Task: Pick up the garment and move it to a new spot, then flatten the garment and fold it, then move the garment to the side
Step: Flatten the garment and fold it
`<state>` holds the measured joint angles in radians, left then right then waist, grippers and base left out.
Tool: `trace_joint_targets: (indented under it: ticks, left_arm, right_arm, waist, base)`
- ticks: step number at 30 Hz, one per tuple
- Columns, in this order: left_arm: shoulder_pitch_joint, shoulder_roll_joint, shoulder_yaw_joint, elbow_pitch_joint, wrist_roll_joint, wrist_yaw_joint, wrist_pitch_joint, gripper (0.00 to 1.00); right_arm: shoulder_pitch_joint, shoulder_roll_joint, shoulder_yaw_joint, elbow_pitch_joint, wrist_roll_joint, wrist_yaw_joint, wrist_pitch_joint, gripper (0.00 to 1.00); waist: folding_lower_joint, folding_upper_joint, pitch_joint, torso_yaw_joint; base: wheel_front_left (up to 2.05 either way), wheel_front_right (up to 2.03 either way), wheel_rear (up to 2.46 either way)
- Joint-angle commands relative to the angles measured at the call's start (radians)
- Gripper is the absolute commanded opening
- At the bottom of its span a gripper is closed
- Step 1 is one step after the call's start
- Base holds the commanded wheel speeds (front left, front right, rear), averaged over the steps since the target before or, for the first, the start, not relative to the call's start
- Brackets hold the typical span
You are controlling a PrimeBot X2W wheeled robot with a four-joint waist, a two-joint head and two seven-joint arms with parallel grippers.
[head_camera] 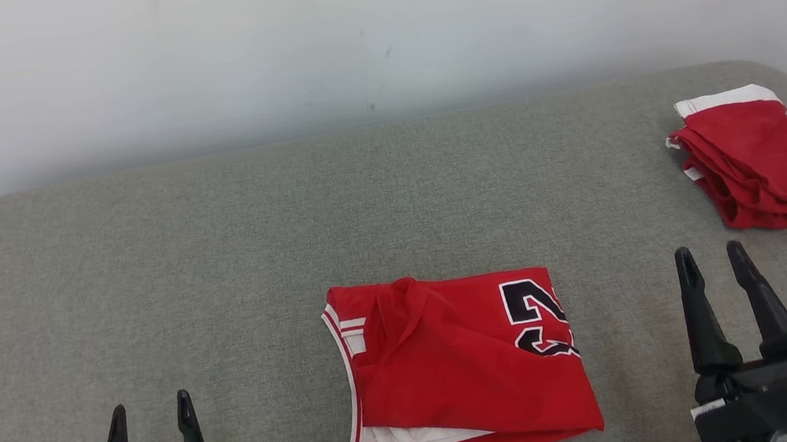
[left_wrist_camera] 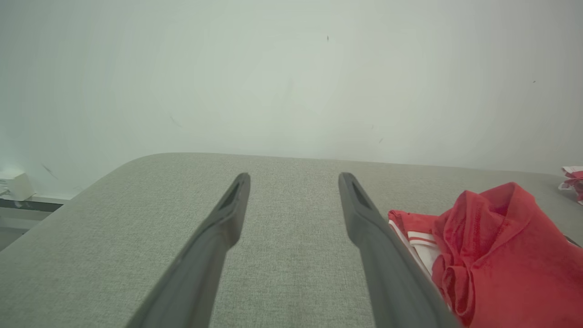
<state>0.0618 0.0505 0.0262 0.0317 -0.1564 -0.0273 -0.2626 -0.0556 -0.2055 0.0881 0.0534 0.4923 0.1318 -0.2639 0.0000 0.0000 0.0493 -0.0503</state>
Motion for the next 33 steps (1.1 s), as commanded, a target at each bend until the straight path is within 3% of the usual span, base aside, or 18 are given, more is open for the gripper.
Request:
trace_joint_targets:
  ticks: [1, 10, 20, 24, 33]
  left_arm:
    - [0.012, 0.000, 0.002, -0.006, 0.010, -0.002, -0.003, 1.00]
    - [0.019, 0.000, -0.003, -0.003, 0.009, -0.004, -0.003, 1.00]
    - [0.000, 0.000, -0.034, 0.017, 0.021, -0.017, -0.003, 1.00]
    - [-0.033, 0.000, -0.077, 0.037, 0.032, -0.037, -0.003, 1.00]
    - [-0.172, 0.001, -0.271, 0.189, 0.064, -0.095, -0.003, 1.00]
  right_arm:
    - [0.022, 0.003, -0.004, -0.013, -0.015, -0.003, 0.000, 1.00]
    - [0.096, 0.035, 0.028, -0.042, -0.108, -0.003, 0.000, 1.00]
    - [0.090, 0.067, 0.045, -0.022, -0.138, -0.003, 0.000, 1.00]
    - [0.079, 0.064, 0.052, -0.013, -0.141, -0.003, 0.000, 1.00]
    - [0.047, 0.054, 0.084, 0.010, -0.128, -0.003, 0.000, 1.00]
  waist:
    - [0.0000, 0.0000, -0.002, -0.001]
    - [0.0000, 0.0000, 0.000, 0.007]
    - [0.0000, 0.0000, 0.007, 0.014]
    - [0.0000, 0.0000, 0.012, 0.008]
    - [0.0000, 0.0000, 0.046, -0.035]
  base:
    - [0.00, 0.00, 0.00]
    - [0.00, 0.00, 0.00]
    - [0.00, 0.00, 0.00]
    - [0.00, 0.00, 0.00]
    - [0.00, 0.00, 0.00]
